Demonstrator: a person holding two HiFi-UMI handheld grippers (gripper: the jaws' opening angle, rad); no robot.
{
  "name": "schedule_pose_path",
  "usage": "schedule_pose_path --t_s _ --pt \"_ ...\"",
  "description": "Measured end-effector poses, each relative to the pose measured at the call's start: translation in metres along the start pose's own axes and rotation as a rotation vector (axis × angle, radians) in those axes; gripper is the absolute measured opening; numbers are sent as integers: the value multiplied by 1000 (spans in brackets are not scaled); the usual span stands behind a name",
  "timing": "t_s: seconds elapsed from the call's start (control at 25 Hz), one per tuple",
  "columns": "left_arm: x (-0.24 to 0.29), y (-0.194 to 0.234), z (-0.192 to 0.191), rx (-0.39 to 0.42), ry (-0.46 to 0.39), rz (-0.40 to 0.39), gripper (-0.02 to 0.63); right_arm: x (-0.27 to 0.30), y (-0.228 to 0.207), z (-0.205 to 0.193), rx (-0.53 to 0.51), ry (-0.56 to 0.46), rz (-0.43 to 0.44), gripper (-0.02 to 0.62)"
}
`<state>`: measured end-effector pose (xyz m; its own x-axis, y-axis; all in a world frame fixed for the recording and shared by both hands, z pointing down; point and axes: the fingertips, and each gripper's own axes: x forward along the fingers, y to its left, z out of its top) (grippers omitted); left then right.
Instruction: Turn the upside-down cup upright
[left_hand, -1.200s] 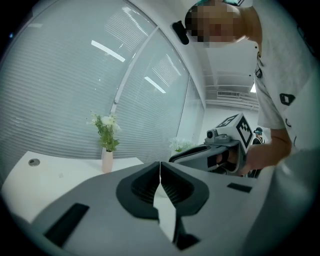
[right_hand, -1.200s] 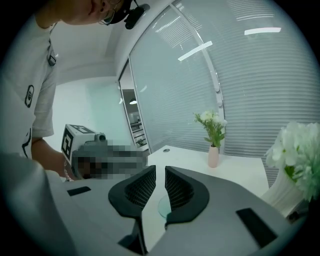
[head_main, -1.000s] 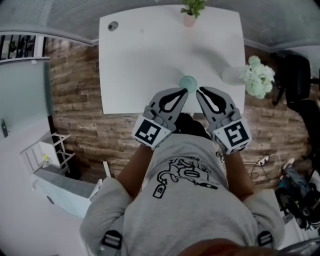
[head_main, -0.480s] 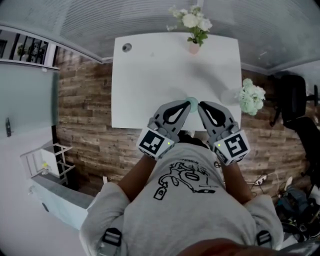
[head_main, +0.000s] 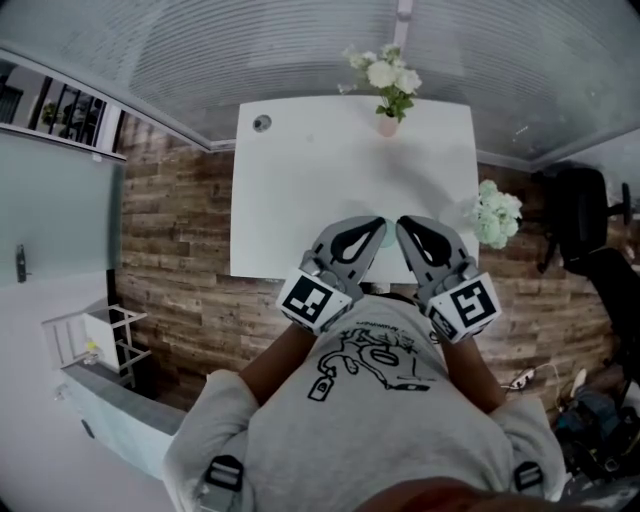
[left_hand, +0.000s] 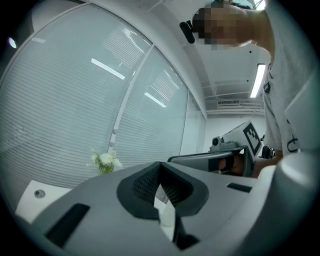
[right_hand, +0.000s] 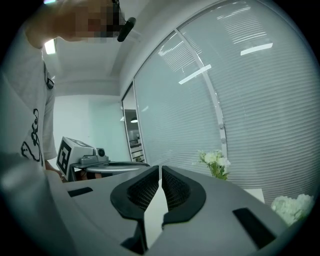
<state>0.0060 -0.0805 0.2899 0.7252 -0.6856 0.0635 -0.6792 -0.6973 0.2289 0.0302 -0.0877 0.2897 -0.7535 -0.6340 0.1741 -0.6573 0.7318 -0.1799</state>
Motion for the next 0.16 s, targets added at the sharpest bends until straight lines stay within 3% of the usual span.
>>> schedule_pose_path --t_s 0.16 --pt "-3 0 8 0 -9 -7 3 1 7 4 -6 15 9 46"
